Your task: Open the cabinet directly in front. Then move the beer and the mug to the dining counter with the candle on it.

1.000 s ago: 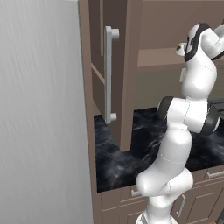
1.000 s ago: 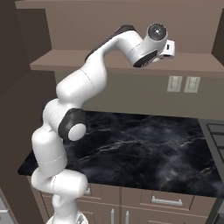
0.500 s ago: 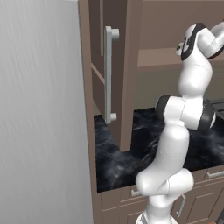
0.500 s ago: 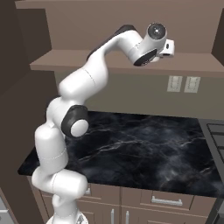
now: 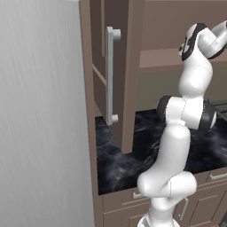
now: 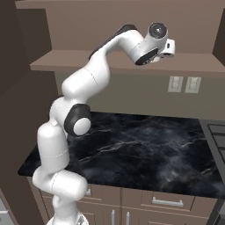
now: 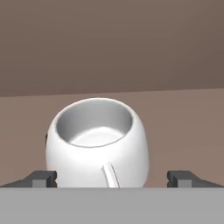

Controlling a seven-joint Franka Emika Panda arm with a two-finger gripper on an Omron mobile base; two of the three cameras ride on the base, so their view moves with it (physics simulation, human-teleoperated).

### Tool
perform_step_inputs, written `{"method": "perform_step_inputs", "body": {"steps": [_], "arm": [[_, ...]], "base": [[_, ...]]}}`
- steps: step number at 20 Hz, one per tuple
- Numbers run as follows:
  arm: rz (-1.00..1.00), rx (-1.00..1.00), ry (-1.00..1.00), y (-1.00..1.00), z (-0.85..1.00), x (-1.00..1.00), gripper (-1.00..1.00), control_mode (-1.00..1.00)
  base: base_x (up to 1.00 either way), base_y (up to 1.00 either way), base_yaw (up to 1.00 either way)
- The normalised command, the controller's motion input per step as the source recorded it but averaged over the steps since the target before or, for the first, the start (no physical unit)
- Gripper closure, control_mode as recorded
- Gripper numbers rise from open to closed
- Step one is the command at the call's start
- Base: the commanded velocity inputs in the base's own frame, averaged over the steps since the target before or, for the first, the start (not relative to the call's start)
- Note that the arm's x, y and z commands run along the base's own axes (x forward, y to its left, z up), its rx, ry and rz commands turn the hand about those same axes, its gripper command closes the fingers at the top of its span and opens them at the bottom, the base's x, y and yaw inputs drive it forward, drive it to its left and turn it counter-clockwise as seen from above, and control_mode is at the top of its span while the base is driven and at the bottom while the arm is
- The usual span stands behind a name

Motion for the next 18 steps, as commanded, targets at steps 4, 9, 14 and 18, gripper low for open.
{"method": "perform_step_inputs", "body": {"steps": [4,9,14,18], "arm": [[0.00,0.00,0.00,0.00,-0.04,0.02,1.00,-1.00],[0.00,0.00,0.00,0.00,-0.06,0.00,1.00,-1.00],[0.00,0.00,0.00,0.00,-0.03,0.00,1.00,-1.00],[0.00,0.00,0.00,0.00,0.00,0.00,1.00,-1.00]], "base": [[0.00,0.00,0.00],[0.00,0.00,0.00],[0.00,0.00,0.00],[0.00,0.00,0.00]]}}
